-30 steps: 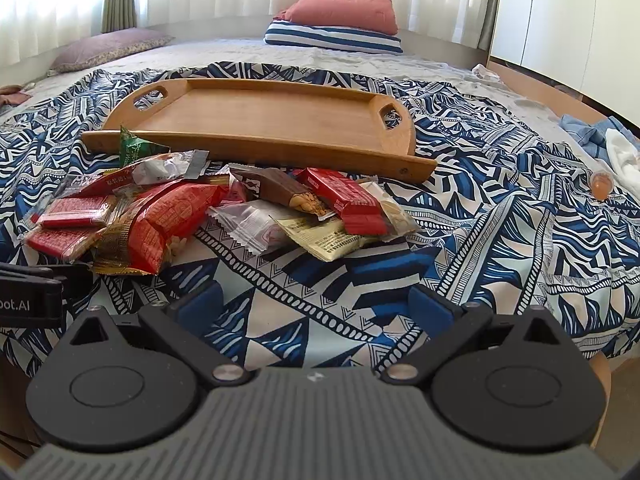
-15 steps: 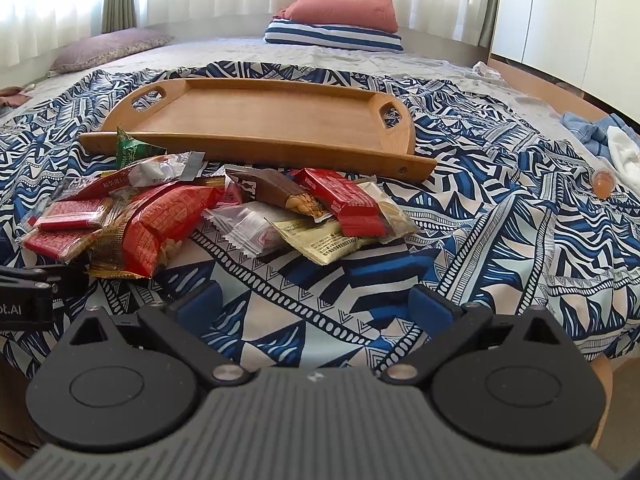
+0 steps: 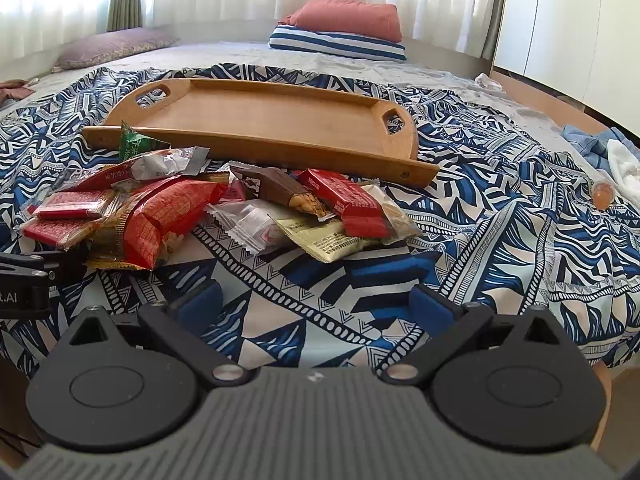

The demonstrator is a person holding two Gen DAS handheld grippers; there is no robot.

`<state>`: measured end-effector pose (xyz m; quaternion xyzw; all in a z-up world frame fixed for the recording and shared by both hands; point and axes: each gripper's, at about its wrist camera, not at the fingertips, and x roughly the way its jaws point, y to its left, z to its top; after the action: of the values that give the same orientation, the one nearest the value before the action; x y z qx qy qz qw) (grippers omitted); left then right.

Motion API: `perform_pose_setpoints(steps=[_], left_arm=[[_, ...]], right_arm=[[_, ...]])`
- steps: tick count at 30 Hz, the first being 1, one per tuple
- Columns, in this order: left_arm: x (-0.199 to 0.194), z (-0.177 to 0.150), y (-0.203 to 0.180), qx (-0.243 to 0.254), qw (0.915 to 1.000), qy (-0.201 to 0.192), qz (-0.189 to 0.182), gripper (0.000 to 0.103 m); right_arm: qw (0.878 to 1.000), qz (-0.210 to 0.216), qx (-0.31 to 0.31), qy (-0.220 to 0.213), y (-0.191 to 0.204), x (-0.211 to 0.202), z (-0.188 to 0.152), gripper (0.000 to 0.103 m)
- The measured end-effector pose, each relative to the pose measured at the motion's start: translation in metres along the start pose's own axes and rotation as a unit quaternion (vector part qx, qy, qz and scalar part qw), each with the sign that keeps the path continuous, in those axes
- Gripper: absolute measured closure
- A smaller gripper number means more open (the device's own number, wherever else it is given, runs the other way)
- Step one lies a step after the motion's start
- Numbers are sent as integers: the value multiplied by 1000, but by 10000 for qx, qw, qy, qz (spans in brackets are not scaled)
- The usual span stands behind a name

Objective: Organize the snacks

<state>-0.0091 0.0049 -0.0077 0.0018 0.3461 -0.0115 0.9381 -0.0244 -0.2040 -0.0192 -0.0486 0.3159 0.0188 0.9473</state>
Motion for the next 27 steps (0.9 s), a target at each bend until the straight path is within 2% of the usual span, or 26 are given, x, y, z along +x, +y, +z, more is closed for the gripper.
perform_pose_setpoints(steps=[7,10,14,18,21,25,27], left_arm=[[-8,10,8,-178,9996,114,-197,2],[-19,14,11,-308,9990,-55,-303,2],[-36,22,8,-238,9984,-421,-287,2],[-44,31,5,-295,9967,-684,-318,4],[-41,35,1,-299,9968,-646,-367,15],[-33,37,-3,-288,9973,-535,-411,40],[-26,37,-4,-313,9976,-421,-442,48]], right_arm=[[9995,179,250,-98,-10,-7,3,0],[9987,208,356,-286,-14,-15,4,0],[9972,158,326,-661,-17,-25,12,0],[9955,130,309,-883,-22,-24,25,4],[9951,129,237,-956,-25,-18,33,11],[9948,181,119,-993,-28,-8,41,22],[9953,206,56,-949,-29,-2,43,32]])
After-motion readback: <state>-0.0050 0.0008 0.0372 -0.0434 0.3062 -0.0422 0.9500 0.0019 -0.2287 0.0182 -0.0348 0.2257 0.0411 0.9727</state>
